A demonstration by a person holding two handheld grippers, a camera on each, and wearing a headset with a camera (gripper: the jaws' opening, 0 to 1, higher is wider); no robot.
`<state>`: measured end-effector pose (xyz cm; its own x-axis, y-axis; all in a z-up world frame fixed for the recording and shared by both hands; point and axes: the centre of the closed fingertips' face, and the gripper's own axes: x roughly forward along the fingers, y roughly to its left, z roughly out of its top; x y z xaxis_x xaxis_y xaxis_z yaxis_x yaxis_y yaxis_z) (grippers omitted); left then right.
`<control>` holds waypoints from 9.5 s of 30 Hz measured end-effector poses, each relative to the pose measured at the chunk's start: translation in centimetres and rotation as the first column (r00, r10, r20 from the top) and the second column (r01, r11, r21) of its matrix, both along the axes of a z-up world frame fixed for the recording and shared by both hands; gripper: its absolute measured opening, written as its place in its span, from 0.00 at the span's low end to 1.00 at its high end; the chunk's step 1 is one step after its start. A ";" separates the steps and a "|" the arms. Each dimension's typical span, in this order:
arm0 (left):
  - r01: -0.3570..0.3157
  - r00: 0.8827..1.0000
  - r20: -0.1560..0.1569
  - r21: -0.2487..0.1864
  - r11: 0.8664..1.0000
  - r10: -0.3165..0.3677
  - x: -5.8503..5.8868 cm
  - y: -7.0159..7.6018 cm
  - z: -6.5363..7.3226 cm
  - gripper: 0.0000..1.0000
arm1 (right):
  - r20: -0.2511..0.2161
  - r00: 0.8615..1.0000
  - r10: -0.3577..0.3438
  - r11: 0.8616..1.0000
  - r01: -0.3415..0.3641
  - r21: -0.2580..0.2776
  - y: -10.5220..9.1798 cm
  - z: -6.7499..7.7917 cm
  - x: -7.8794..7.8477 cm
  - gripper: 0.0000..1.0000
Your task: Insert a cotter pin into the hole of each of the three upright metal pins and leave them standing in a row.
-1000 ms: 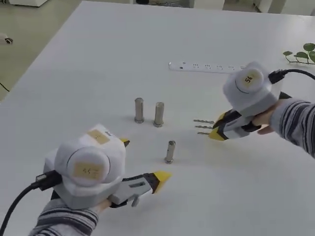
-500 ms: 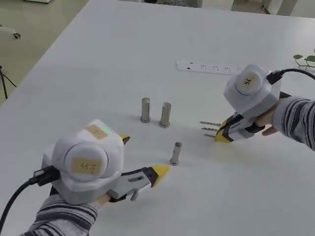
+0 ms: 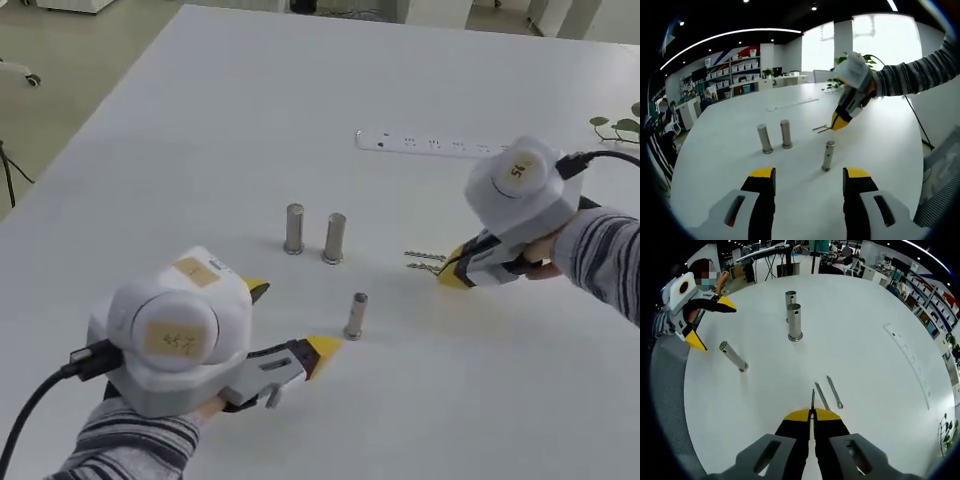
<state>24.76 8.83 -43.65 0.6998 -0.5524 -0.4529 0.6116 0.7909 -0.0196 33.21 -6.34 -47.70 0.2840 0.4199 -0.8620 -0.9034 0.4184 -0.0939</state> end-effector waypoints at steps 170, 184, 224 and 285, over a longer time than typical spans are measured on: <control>0.013 1.000 -0.011 -0.031 0.999 -0.014 2.2 -5.6 -3.1 0.09 | 0.201 0.920 0.336 0.942 -0.322 -0.100 6.0 2.3 -7.1 0.00; 0.027 1.000 0.008 -0.030 0.999 -0.027 2.2 -5.8 -3.2 0.06 | 0.194 0.918 0.345 0.938 -0.333 -0.095 6.7 2.3 -7.0 0.00; 0.077 0.996 0.043 0.021 0.997 -0.078 2.2 -6.0 -3.5 0.05 | 0.231 0.878 0.418 0.908 -0.403 -0.113 8.8 3.6 -7.3 0.00; -0.023 0.998 0.060 0.010 1.000 0.023 6.1 -1.0 -2.7 0.05 | 0.135 0.991 -0.015 0.986 -0.008 0.166 6.1 2.9 -6.5 0.15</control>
